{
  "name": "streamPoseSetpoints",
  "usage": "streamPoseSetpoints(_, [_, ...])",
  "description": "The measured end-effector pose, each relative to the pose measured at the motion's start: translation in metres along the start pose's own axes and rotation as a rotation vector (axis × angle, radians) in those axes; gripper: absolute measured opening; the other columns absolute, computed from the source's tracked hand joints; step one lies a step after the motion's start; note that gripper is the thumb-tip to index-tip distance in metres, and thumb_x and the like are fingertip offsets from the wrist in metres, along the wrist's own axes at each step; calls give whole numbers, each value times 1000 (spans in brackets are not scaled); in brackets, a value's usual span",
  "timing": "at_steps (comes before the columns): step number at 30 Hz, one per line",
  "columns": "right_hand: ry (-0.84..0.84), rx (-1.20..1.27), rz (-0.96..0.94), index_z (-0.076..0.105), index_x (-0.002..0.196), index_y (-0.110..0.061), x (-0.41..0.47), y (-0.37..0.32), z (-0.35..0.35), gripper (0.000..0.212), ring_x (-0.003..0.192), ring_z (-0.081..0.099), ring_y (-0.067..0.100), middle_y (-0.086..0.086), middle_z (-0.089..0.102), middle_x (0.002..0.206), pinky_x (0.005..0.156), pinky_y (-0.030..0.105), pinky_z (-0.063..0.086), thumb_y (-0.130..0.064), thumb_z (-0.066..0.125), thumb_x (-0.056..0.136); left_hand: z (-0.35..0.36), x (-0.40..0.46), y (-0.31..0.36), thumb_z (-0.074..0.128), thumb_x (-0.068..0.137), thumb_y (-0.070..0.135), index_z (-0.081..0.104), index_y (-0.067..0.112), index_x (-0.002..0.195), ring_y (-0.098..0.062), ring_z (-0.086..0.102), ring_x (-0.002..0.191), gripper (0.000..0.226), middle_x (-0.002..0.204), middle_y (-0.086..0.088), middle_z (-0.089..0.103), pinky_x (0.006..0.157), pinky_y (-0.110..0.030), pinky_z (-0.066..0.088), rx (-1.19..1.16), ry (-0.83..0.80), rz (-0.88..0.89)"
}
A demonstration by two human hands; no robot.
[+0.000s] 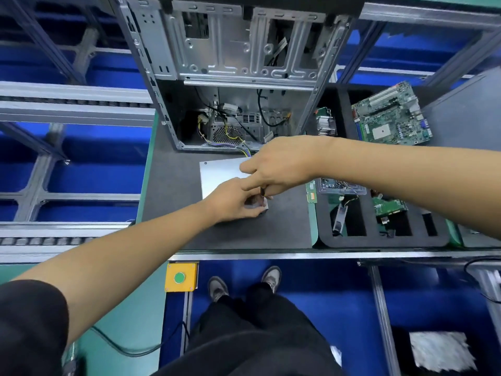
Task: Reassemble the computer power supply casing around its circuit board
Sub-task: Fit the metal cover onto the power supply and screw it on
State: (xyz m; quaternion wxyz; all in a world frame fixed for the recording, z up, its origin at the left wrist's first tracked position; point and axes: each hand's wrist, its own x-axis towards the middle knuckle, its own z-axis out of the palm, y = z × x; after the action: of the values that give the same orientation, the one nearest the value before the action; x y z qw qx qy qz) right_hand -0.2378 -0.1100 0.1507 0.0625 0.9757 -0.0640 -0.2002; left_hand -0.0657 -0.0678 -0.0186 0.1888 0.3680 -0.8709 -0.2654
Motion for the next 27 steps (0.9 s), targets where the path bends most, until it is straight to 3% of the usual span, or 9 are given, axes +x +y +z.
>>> streamPoseSetpoints(4, [22,7,12,44,107,-24,4,-2,8,27,51,40,24,-2,46,88,43,31,27,-43,31,93,2,2,-3,54,90,49,71,12,94,-23,65,89,41,90,-3,72,76,-40,54,-13,-43,83])
streamPoseSetpoints(7, [63,175,-22,46,110,-21,2,0,15,24,62,41,22,3,44,105,46,31,32,-31,52,89,7,-1,-5,60,89,40,56,19,80,-16,47,70,24,72,2,60,59,-29,41,53,145,215])
streamPoseSetpoints(10, [36,279,-77,45,105,-18,-6,4,16,24,70,43,24,-1,35,101,46,30,19,-11,54,84,7,3,-5,61,89,43,52,32,96,-12,52,83,15,92,13,61,67,-23,40,61,123,280])
streamPoseSetpoints(13, [31,262,-49,46,103,-15,-11,3,14,16,69,47,28,-2,35,95,48,35,31,-19,48,88,6,5,-7,61,88,48,56,23,100,-20,53,87,29,97,-2,67,68,-33,48,149,111,328])
streamPoseSetpoints(17, [83,143,41,44,102,-22,-13,-10,16,25,69,53,28,-3,49,93,49,39,44,-40,33,90,4,3,-5,67,89,44,63,12,90,-31,59,78,32,91,-7,65,59,-34,50,162,62,272])
streamPoseSetpoints(19, [121,234,113,41,100,-26,-12,-15,19,12,66,46,23,-4,44,96,45,35,34,-33,43,90,3,2,-4,65,90,45,63,10,95,-31,59,80,36,92,-7,65,62,-35,47,172,-4,218])
streamPoseSetpoints(21, [135,379,135,42,101,-25,-11,-15,21,25,69,34,14,-5,37,99,45,32,28,-18,54,81,4,2,-5,59,90,50,61,11,98,-28,58,79,40,91,-6,65,61,-32,40,207,-16,206])
streamPoseSetpoints(23, [120,465,146,42,100,-23,-11,-16,18,32,76,35,12,-7,37,99,49,35,33,-9,56,76,4,2,-4,57,89,53,61,17,104,-25,58,80,39,93,-1,66,62,-32,41,201,-20,185])
streamPoseSetpoints(27, [190,364,156,43,96,-20,-7,-20,18,20,75,23,8,-8,35,90,48,32,27,-18,50,78,6,3,-5,63,90,50,62,23,108,-22,61,88,32,98,3,67,67,-37,50,172,-56,133])
